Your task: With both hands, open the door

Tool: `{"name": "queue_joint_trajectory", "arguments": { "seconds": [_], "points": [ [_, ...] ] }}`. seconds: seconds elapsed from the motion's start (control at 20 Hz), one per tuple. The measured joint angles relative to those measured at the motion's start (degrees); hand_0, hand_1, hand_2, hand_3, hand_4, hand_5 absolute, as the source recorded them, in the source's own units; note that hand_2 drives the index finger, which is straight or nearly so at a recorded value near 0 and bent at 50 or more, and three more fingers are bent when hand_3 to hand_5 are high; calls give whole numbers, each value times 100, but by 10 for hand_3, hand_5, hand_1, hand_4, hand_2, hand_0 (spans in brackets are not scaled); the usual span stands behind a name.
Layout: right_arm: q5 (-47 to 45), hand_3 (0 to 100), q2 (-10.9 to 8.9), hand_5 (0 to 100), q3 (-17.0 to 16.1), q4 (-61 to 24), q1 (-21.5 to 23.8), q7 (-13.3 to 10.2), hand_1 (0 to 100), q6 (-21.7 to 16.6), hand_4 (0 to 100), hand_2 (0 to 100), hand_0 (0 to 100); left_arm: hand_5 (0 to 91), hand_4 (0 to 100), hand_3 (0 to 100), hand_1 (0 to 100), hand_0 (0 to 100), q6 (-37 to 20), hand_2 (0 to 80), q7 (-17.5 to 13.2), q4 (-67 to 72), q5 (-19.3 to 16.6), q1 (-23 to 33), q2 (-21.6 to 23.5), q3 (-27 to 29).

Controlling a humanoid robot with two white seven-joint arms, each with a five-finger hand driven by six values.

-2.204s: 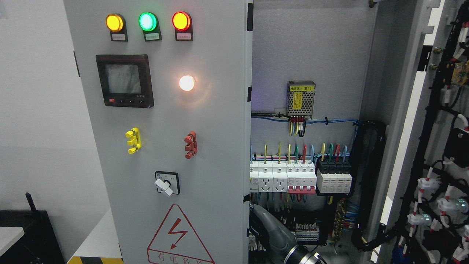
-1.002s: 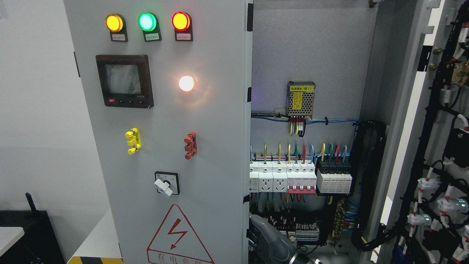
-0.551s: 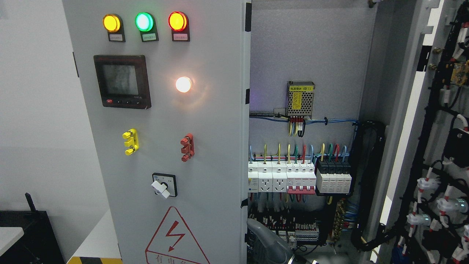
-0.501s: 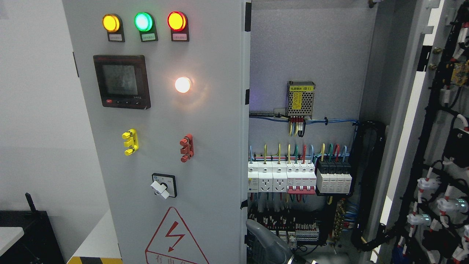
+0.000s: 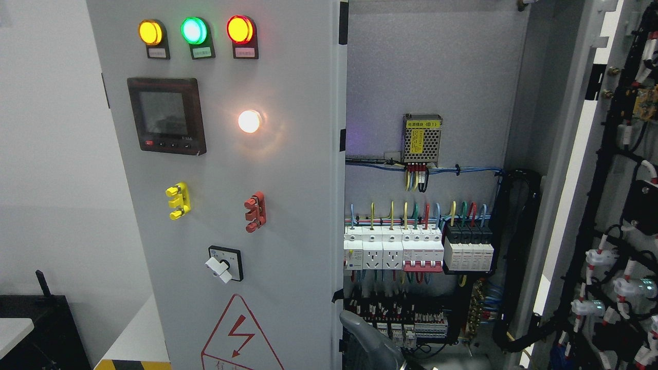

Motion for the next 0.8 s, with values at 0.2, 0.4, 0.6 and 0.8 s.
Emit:
{"name": "queue_joint_trajectory", "arguments": {
  "seconds": [0.2, 0.4, 0.6, 0.8],
  "points": [
    [-42, 0, 0, 0, 94, -84, 52, 91, 0, 0, 0, 0, 383, 0, 0, 0, 0, 0, 0, 0, 0, 0, 0, 0, 0, 0],
    [-63, 0, -1, 0, 172, -154, 96, 208, 0, 0, 0, 0, 383, 0, 0, 0, 0, 0, 0, 0, 0, 0, 0, 1, 0, 0],
    [-75, 0, -1, 0, 227, -226, 152, 393, 0, 0, 0, 0, 383, 0, 0, 0, 0, 0, 0, 0, 0, 0, 0, 1, 0, 0],
    [-133, 0, -1, 0, 266, -294, 193, 536, 0, 1, 0, 0, 383, 0, 0, 0, 0, 0, 0, 0, 0, 0, 0, 1, 0, 0]
  ]
}}
